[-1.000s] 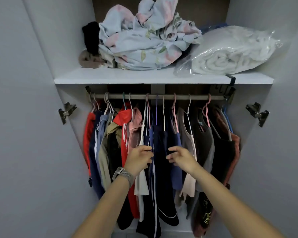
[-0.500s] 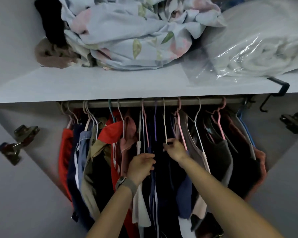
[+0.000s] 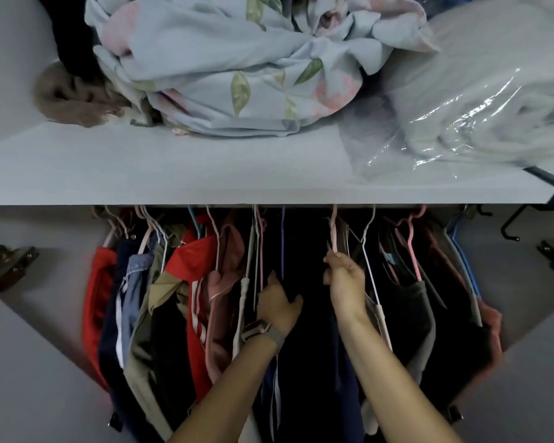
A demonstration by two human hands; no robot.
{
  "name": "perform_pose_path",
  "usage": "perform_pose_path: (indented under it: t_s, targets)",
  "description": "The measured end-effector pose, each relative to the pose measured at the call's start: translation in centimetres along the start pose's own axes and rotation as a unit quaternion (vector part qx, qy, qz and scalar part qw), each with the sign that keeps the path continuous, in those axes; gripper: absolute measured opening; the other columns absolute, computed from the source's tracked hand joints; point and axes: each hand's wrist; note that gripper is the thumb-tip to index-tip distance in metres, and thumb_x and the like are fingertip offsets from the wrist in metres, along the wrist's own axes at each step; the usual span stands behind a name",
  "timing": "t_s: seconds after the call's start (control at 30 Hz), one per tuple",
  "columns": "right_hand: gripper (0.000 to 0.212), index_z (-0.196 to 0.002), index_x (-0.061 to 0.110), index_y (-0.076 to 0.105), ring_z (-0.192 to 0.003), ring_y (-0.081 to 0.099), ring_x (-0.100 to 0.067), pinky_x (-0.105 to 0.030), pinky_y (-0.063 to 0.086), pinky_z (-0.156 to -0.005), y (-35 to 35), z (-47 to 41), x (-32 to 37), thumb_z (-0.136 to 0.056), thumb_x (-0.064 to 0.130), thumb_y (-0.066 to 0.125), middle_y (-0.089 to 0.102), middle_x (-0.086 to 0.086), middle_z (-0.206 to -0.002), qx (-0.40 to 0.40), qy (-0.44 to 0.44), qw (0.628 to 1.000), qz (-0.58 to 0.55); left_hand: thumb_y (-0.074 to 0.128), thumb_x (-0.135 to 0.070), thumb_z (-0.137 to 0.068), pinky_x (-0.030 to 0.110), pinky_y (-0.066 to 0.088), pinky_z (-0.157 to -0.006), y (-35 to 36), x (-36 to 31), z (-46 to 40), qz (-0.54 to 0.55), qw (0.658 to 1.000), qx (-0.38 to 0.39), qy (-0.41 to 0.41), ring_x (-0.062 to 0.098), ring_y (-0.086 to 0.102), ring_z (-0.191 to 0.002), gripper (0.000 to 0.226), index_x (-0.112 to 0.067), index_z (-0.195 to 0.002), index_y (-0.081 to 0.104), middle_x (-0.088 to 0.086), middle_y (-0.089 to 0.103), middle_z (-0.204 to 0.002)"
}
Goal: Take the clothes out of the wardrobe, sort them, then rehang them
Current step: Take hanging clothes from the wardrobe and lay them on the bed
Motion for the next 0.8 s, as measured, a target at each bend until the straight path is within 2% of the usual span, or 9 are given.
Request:
perform_pose_path:
  t_s: [0.07,0.17,0.23,0.33,0.4,0.53,0.67,0.73,0.8]
  targets:
    - [0.03,-0.066,0.013,0.049,-0.037,0.025,-0.004,-0.019,0.024,-0.042,-0.6,0.9,-0.5,-0.096,0.009,0.049,0.03,0.01,-0.038,0.012,0.011,1.0,0.007,0.063,-0.011,-0.081,0.027,0.046,-0.09,0.7,-0.1,-1.2,0.051,0.998,0.013,-0.016,0.028,0.057,-0.112,0.061,-0.01,-0.137,0.039,0.011,0.059,-0.123]
    - [0.034,-0.062,0.014,0.047,-0.045,0.026,-0.008,-0.023,0.025,-0.049,-2.0,1.0,-0.4,-0.096,0.011,0.05,0.03,0.007,-0.043,0.035,0.012,0.999,0.021,0.051,0.008,-0.08,0.024,0.046,-0.075,1.1,-0.2,-2.4,0.171,0.984,0.017,-0.043,0.027,0.06,-0.091,0.038,-0.027,-0.094,0.053,0.008,0.062,-0.096]
    - [0.039,-0.058,0.012,0.04,-0.045,0.025,-0.007,-0.021,0.023,-0.047,-3.0,0.7,0.2,-0.095,0.013,0.053,0.029,0.006,-0.045,0.056,-0.015,0.998,0.033,0.043,0.016,-0.078,0.023,0.044,-0.065,1.0,-0.2,-2.9,0.222,0.973,0.017,-0.065,0.024,0.055,-0.075,0.041,-0.024,-0.076,0.047,0.005,0.055,-0.078]
    - [0.035,-0.064,0.004,0.042,-0.045,0.024,-0.007,-0.02,0.024,-0.045,-4.1,1.0,0.9,-0.093,0.014,0.058,0.027,0.001,-0.05,0.1,-0.039,0.992,0.072,0.042,0.016,-0.078,0.02,0.036,-0.048,0.1,-0.8,-3.0,0.245,0.969,-0.003,-0.045,0.019,0.044,-0.057,0.036,-0.019,-0.07,0.044,0.006,0.048,-0.065]
    - [0.035,-0.063,0.0,0.043,-0.044,0.027,-0.008,-0.021,0.026,-0.046,-4.5,1.4,0.7,-0.088,0.01,0.064,0.029,-0.002,-0.05,0.12,-0.029,0.989,0.086,0.045,0.013,-0.079,0.023,0.034,-0.05,-1.1,-1.9,-2.7,0.269,0.963,-0.017,-0.021,0.017,0.042,-0.056,0.03,-0.016,-0.072,0.043,0.007,0.046,-0.065]
    - [0.038,-0.056,0.009,0.041,-0.048,0.041,-0.011,-0.022,0.036,-0.052,-4.7,2.5,-0.1,-0.081,0.003,0.069,0.045,-0.004,-0.05,0.108,-0.001,0.989,0.101,0.052,0.006,-0.08,0.026,0.035,-0.059,-3.1,-3.0,0.4,0.267,0.963,0.015,0.035,0.012,0.042,-0.062,0.024,-0.015,-0.071,0.044,0.006,0.045,-0.068]
    - [0.024,-0.064,0.002,0.052,-0.06,0.05,-0.015,-0.016,0.043,-0.056,-4.7,3.9,-1.1,-0.084,0.005,0.066,0.051,-0.007,-0.056,0.098,0.031,0.993,0.065,0.058,0.004,-0.081,0.011,0.035,-0.068,-2.9,-1.7,5.8,0.222,0.97,0.031,0.092,0.001,0.045,-0.067,0.029,-0.02,-0.068,0.046,0.004,0.048,-0.075]
    - [0.017,-0.072,-0.002,0.063,-0.068,0.059,-0.015,-0.018,0.049,-0.063,-4.6,4.6,-1.4,-0.086,0.007,0.063,0.063,-0.007,-0.067,0.109,0.063,0.991,0.04,0.059,0.003,-0.081,0.007,0.035,-0.072,-2.5,-1.0,7.6,0.21,0.972,0.028,0.103,0.001,0.05,-0.075,0.03,-0.022,-0.07,0.048,0.005,0.052,-0.081]
    - [0.013,-0.086,-0.003,0.068,-0.087,0.069,-0.016,-0.027,0.054,-0.081,-4.4,5.5,-1.7,-0.087,0.008,0.061,0.074,-0.009,-0.091,0.129,0.098,0.987,0.013,0.058,-0.006,-0.08,0.006,0.035,-0.075,-2.3,-0.5,8.8,0.207,0.972,0.022,0.111,0.002,0.052,-0.081,0.022,-0.024,-0.072,0.051,0.001,0.052,-0.083]
Point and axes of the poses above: each hand's wrist, its own z-axis away from the middle knuckle, its own y-axis out of the palm, x = y × z
